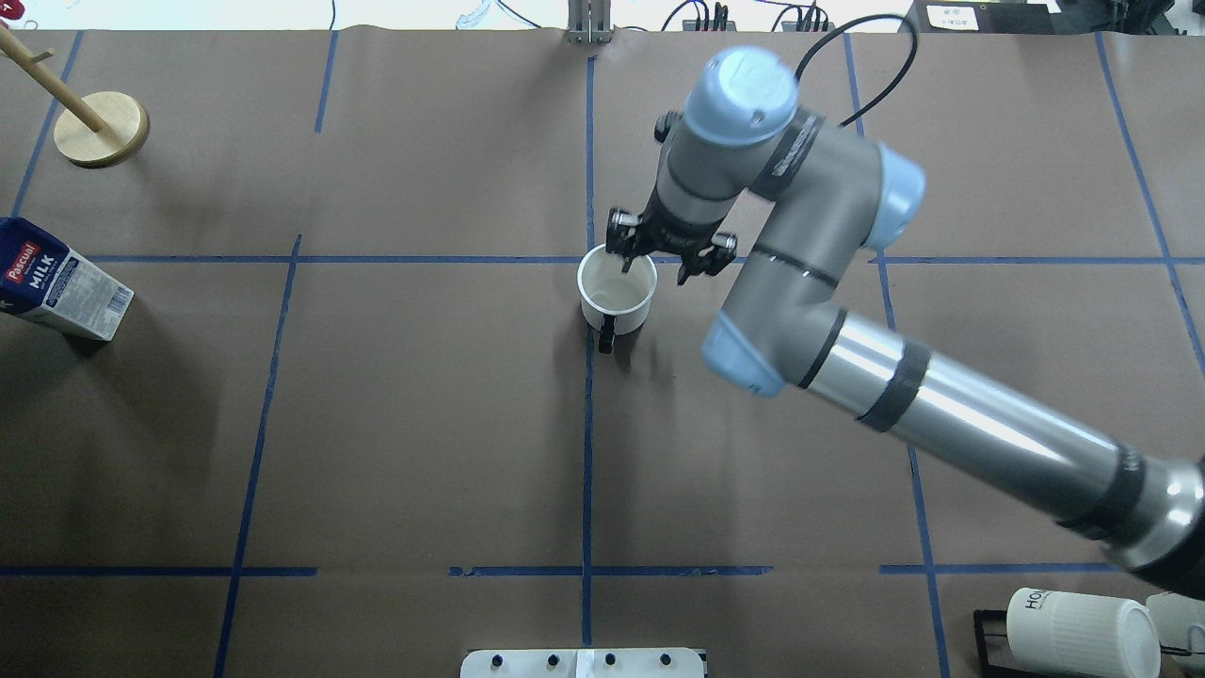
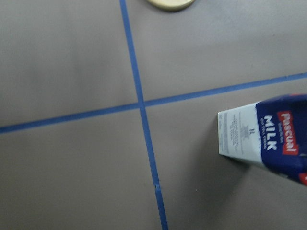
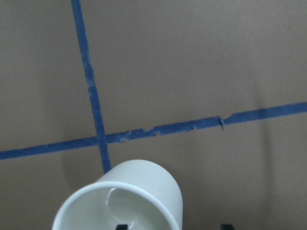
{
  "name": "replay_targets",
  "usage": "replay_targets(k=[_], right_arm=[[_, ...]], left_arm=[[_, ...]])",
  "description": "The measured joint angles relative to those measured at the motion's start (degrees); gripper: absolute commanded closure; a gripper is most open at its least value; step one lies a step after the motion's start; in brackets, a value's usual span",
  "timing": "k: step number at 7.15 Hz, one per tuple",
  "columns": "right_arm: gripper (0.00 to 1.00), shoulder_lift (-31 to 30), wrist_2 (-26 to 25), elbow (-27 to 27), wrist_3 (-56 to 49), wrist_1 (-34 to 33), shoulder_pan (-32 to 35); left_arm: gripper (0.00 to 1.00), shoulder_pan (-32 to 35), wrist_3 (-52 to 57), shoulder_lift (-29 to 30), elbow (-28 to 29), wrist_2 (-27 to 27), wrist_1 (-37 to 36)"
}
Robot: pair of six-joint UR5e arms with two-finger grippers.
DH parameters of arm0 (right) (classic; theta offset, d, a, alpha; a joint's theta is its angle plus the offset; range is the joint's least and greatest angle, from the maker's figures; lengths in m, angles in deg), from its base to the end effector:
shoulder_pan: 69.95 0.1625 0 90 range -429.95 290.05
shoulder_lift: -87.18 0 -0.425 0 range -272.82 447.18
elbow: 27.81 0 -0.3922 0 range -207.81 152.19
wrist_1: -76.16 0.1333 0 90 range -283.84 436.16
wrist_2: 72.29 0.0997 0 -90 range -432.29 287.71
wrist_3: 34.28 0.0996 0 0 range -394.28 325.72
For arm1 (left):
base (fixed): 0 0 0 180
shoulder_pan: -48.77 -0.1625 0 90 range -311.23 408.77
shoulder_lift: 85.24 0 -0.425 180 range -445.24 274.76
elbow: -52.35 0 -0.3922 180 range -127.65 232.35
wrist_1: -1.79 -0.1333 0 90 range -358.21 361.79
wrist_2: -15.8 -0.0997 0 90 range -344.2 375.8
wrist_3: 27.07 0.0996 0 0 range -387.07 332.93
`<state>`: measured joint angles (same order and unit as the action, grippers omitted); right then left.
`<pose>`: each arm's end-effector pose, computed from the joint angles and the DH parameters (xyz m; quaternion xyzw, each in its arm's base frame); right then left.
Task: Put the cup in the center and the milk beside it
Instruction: 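Set the mug down, open the right gripper and lift away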
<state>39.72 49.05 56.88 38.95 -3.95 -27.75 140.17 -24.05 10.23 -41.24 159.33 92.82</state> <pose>-0.4859 -0.5506 0.2232 -0.0261 -0.4569 0.0889 0.8847 -0.0663 -0.5349 0.5646 0.0958 0.4452 0.0522 0.8888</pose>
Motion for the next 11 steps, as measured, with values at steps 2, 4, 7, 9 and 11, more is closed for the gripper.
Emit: replay_targets(k=[2, 4, 7, 9, 11], right_arm=[[0.00, -11.86, 9.31, 11.59, -7.51, 0.10, 11.68], [0.00, -21.92, 16.17, 15.53, -21.82, 0.08, 21.37], [0.00, -25.10, 17.07, 15.97, -27.26, 0.05, 24.04], [0.00, -25.24, 16.71, 15.73, -27.48, 0.05, 24.05], [0.00, -25.22, 16.51, 14.87, -27.45, 0.18, 23.86]], left_arm=[[0.00, -4.44, -6.68, 3.33, -1.03, -3.16, -0.28], [0.00, -9.59, -11.55, 3.90, -1.53, -5.94, 0.00], [0.00, -13.94, -16.55, 3.68, -2.54, -6.51, 0.26], [0.00, -15.59, -17.36, 2.94, -2.70, -6.53, 0.28], [0.21, -17.79, -17.51, 2.03, -2.17, -6.57, 0.23]])
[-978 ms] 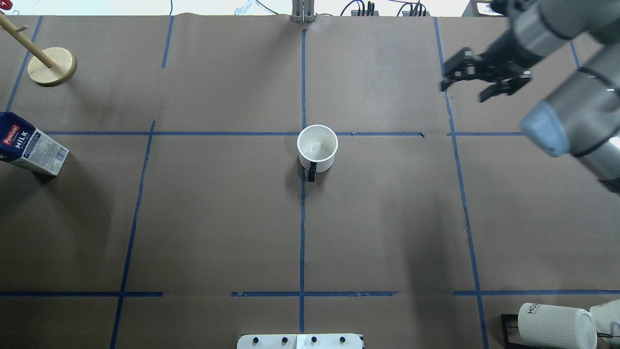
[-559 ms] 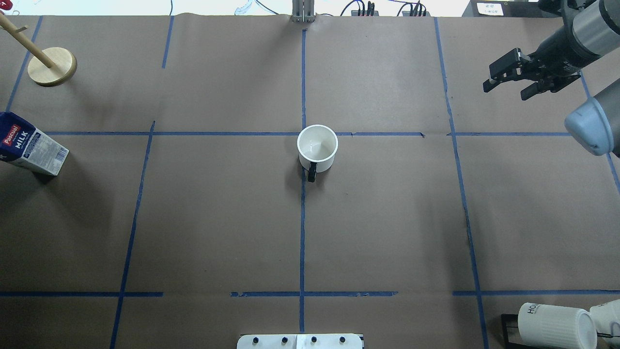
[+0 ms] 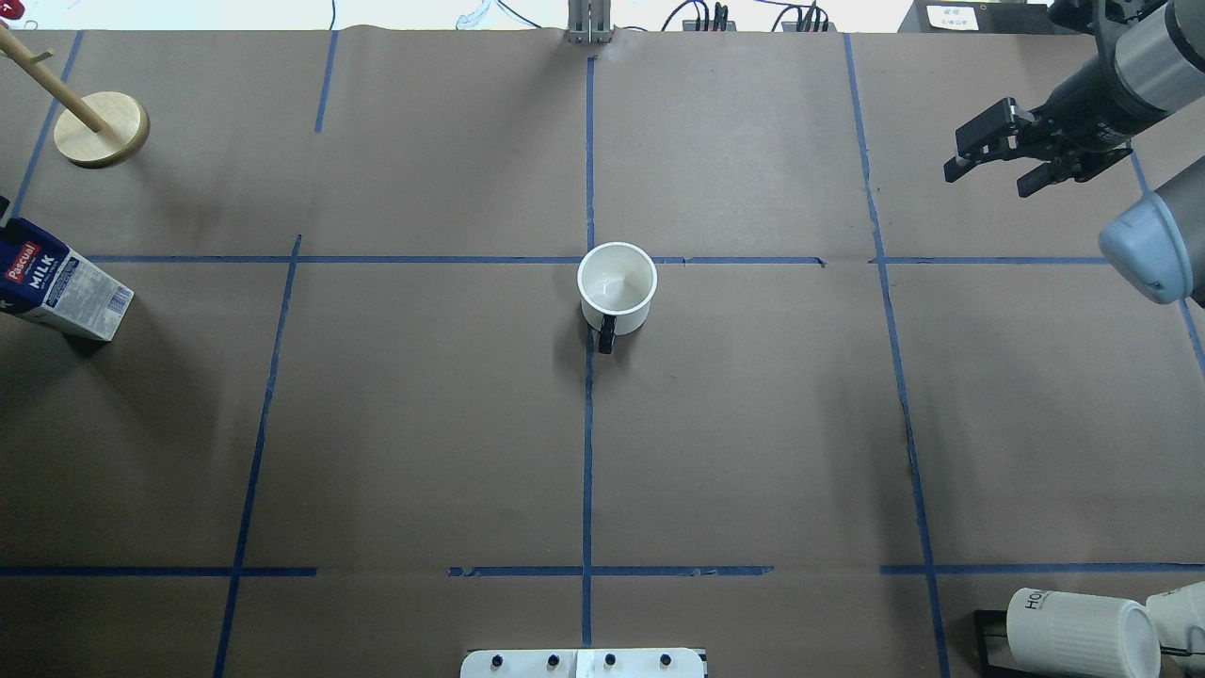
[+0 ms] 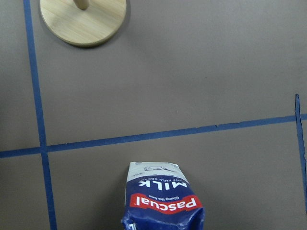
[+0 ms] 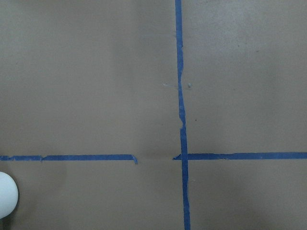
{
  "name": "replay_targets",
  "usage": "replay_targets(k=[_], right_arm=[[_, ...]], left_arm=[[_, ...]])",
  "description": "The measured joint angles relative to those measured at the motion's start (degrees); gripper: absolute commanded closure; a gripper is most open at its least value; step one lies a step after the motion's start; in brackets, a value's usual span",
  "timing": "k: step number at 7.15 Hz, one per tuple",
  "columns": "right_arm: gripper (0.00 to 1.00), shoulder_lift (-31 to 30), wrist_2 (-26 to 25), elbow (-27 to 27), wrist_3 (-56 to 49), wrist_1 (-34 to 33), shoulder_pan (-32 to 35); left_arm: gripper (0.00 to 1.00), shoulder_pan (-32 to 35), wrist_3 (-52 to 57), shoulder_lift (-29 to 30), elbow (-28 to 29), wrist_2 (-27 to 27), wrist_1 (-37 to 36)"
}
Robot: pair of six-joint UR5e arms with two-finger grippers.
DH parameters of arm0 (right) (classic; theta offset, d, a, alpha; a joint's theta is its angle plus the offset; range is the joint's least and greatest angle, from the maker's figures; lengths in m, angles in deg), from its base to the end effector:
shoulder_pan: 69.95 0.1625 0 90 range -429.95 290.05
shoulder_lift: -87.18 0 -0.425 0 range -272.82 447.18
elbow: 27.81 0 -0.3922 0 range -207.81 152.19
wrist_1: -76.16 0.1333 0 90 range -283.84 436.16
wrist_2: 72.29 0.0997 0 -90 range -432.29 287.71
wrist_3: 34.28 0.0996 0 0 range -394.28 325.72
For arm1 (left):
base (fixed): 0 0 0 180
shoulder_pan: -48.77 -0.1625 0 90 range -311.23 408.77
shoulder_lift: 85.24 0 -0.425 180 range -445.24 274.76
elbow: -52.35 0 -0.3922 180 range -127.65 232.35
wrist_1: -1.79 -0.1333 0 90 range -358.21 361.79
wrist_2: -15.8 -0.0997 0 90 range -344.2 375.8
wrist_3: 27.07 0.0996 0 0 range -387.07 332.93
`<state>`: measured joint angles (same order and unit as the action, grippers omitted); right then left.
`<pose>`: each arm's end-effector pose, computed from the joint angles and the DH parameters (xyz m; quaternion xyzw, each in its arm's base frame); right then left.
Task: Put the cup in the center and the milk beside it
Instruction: 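Grasp the Pascual milk carton with the left gripper while the right arm withdraws, then carry the milk carton with the left gripper beside the mug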
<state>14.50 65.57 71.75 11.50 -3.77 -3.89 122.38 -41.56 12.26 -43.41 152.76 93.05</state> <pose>-0.1876 -0.5690 0.3844 0.0178 -0.4812 0.0380 0.8756 0.0974 -0.5455 0.5347 0.0065 0.4118 0.0654 0.9089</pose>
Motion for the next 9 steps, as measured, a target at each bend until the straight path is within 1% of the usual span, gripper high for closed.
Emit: replay_targets(k=[1, 2, 3, 4, 5, 6, 7, 8, 9], right_arm=[[0.00, 0.05, -0.28, -0.44, 0.00, 0.08, -0.14], [0.00, 0.05, -0.63, -0.68, -0.01, 0.11, -0.18], [0.00, 0.03, -0.82, -0.80, -0.05, 0.12, -0.21], [0.00, 0.03, -0.88, -0.92, -0.07, 0.12, -0.23], [0.00, 0.05, -0.87, -1.08, -0.10, 0.13, -0.18], [0.00, 0.07, -0.80, -1.09, -0.14, 0.13, -0.10], [0.00, 0.08, -0.72, -1.07, -0.16, 0.13, 0.08], [0.00, 0.07, -0.68, -1.07, -0.16, 0.13, 0.28], [0.00, 0.04, -0.71, -1.09, -0.17, 0.13, 0.40]], left_arm=[[0.69, -0.95, -0.06, -0.14, 0.27, 0.03, -0.02], [0.96, -1.37, -0.59, -0.10, 0.38, 0.05, -0.03], [1.00, -1.49, -1.54, 0.17, 0.17, 0.04, -0.05], [1.00, -1.49, -2.41, 1.12, -0.56, 0.00, -0.23], [1.00, -1.50, -4.81, 3.80, -1.67, 0.00, -0.76], [1.00, -2.36, -10.02, 8.66, -2.25, 0.03, -2.04], [1.00, -5.59, -18.10, 15.82, -2.19, 0.01, -4.28], [1.00, -10.61, -25.67, 22.85, -1.34, -1.45, -5.86], [1.00, -16.20, -32.42, 30.63, 1.75, -5.40, -6.43]])
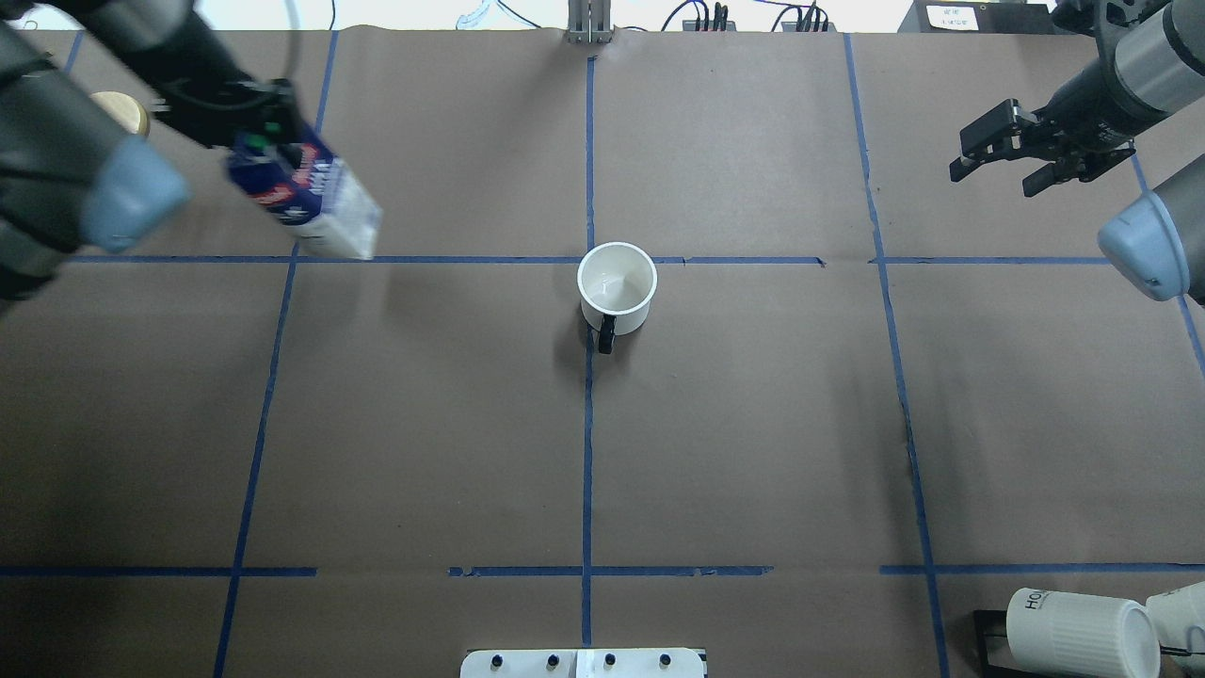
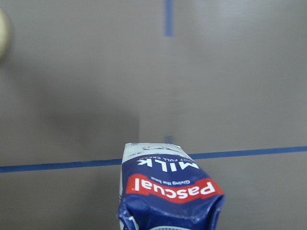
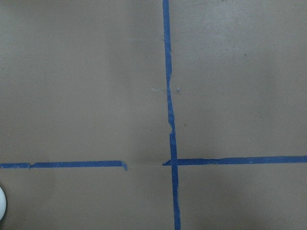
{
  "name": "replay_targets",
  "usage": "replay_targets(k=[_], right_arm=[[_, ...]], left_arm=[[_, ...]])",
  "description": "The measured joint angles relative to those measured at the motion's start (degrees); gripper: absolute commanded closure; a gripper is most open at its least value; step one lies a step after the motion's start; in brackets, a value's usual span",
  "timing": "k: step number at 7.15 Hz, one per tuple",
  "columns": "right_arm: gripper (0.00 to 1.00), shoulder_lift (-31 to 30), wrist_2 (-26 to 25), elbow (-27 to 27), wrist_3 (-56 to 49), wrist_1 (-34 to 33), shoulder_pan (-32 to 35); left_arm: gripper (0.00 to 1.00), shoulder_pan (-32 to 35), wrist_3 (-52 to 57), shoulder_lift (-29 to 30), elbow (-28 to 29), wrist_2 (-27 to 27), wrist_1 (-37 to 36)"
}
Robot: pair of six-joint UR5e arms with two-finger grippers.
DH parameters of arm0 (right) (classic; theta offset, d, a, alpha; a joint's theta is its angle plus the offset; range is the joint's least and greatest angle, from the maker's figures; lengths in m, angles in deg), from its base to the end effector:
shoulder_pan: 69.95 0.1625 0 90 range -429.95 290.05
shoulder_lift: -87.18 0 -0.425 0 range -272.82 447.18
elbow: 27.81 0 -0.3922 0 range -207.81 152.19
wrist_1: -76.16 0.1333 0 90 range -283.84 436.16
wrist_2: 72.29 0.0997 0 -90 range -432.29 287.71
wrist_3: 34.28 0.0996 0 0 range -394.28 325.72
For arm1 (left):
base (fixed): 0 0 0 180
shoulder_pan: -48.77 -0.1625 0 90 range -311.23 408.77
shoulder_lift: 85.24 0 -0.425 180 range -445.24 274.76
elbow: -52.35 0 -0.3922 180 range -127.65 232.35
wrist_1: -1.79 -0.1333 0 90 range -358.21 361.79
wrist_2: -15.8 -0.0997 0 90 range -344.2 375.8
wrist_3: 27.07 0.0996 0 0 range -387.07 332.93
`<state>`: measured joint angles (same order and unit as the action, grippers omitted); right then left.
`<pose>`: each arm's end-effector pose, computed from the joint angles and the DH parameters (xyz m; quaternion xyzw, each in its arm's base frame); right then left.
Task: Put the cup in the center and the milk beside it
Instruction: 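Carry the milk carton with the left gripper beside the mug, then release the milk carton and raise the left gripper away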
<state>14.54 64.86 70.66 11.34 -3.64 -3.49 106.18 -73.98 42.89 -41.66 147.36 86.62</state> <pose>-0.1845 -0.5744 0.3934 0.0175 -0.4740 0.0455 0.8792 0.3084 -0.6072 0.2332 0.0128 0.4482 0.0011 0.8938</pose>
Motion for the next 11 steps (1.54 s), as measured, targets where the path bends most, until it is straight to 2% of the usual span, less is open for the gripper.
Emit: replay_targets(k=[2, 3, 5, 6, 7, 11], right_arm=[[0.00, -0.09, -0.11, -0.02, 0.05, 0.00, 0.01], [0.00, -0.09, -0.17, -0.01, 0.08, 0.02, -0.04], [0.00, -0.05, -0.21, -0.06, 0.11, 0.02, -0.09], [0.00, -0.04, -0.19, -0.04, 0.14, 0.02, -0.10], [0.00, -0.04, -0.16, 0.05, 0.16, 0.06, -0.10], [0.00, -0.04, -0.14, 0.30, 0.24, 0.09, -0.09]], left_arm=[[0.98, -7.84, -9.49, 14.10, 10.90, -6.25, 0.18], [0.96, -10.32, -12.64, 17.09, 13.19, -7.27, 0.27], [0.92, -13.76, -16.42, 19.22, 14.32, -9.58, 0.32], [0.70, -14.53, -17.03, 19.38, 14.36, -10.17, 0.31], [0.01, -14.82, -17.24, 19.35, 14.37, -10.49, 0.28], [0.00, -14.81, -16.93, 19.04, 13.80, -11.56, 0.25]])
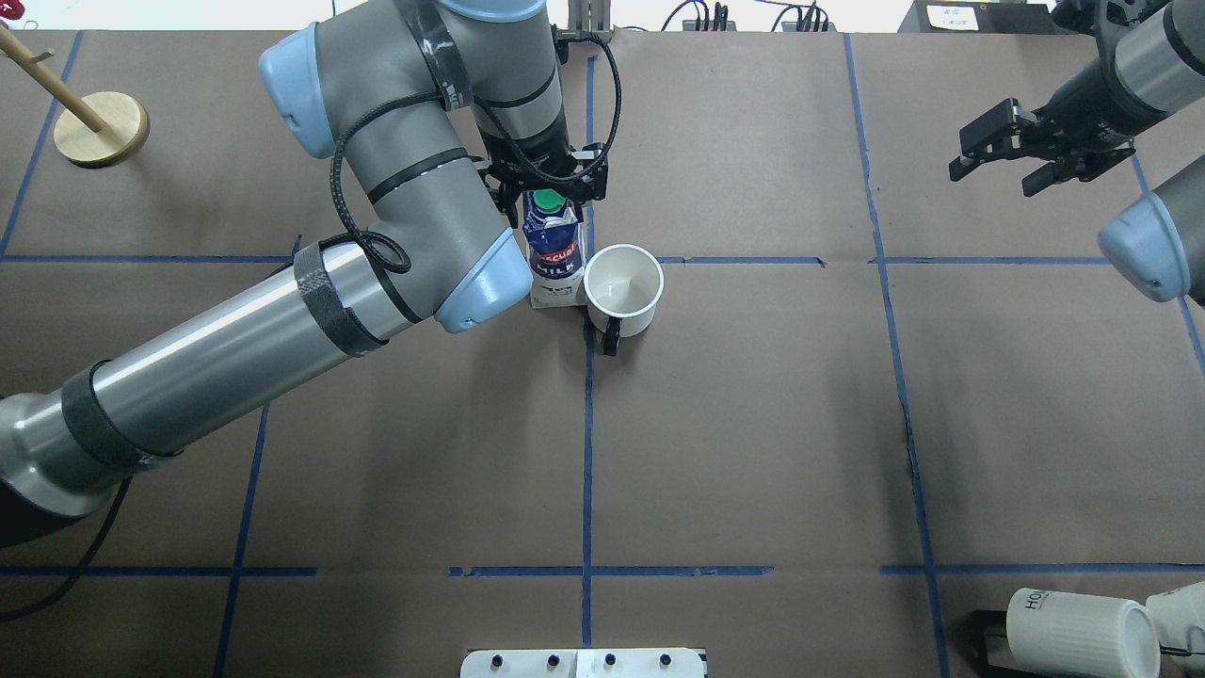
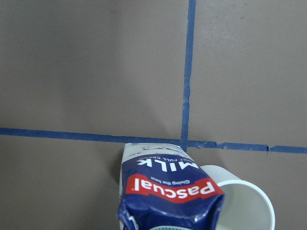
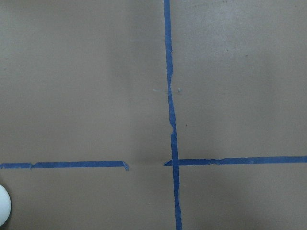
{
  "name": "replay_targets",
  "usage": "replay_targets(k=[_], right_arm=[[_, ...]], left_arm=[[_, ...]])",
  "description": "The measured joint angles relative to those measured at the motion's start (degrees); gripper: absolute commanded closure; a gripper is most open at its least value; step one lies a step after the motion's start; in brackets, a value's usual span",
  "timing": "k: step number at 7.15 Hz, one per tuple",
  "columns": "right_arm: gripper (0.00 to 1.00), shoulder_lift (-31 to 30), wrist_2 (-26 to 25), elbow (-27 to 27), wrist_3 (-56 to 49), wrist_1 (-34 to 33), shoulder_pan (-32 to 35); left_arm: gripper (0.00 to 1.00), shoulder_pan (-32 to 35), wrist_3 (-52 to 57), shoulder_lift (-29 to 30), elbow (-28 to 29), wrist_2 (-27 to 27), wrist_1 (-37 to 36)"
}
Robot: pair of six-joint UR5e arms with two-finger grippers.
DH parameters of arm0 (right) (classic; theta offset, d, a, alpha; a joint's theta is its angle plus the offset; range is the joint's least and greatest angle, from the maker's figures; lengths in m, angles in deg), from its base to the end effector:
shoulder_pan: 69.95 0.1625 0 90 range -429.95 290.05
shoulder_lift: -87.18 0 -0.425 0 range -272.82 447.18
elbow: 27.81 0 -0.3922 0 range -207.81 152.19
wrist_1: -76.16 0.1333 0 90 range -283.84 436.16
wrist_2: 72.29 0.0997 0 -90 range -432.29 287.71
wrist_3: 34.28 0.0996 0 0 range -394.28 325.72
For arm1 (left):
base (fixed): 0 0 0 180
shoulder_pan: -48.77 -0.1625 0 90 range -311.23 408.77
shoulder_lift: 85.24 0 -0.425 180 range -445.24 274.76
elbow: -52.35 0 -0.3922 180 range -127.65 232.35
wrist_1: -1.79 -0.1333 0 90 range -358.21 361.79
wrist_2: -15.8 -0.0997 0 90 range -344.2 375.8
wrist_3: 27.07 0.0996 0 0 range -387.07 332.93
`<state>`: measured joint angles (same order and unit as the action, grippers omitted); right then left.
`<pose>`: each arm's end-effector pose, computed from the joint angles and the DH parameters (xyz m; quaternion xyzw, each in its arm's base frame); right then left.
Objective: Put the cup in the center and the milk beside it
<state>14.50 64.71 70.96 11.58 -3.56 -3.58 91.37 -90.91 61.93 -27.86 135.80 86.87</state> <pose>-0.1848 -0.5733 0.3913 0.0193 -0.4744 0.0459 0.8789 0.4988 -0.5721 0.1006 -0.0016 0.4249 -0.0360 0.9045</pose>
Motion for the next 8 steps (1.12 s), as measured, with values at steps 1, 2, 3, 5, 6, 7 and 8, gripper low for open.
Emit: replay_targets(k=[1, 2, 3, 5, 6, 7, 8], right_arm=[[0.00, 0.00, 0.16, -0.03, -0.06, -0.06, 0.22], [0.00, 0.00, 0.46, -0.09, -0.14, -0.25, 1.13], [0.00, -0.04, 0.74, -0.15, -0.60, -0.47, 2.66], [0.00, -1.35, 1.81, -0.53, -5.77, -1.36, 7.62], [0.00, -1.92, 2.17, -0.78, -11.34, -3.82, 10.61], [0.00, -2.14, 2.25, -0.91, -18.98, -8.28, 13.93], [0.00, -2.16, 2.09, -1.03, -27.23, -13.24, 17.01]], left_arm=[[0.00, 0.69, 0.09, -0.12, -1.71, 0.02, -0.15], [0.00, 2.34, 0.18, -1.08, -5.46, 0.11, -0.47], [0.00, 4.58, 0.48, -3.34, -10.39, 0.18, -0.66], [0.00, 10.51, 6.05, -12.16, -21.41, 0.37, -1.31], [0.00, 13.56, 12.72, -16.77, -25.05, 0.77, -2.77], [0.00, 17.49, 21.07, -20.99, -26.92, 2.46, -4.64], [0.00, 21.93, 29.69, -25.57, -27.18, 5.33, -5.76]])
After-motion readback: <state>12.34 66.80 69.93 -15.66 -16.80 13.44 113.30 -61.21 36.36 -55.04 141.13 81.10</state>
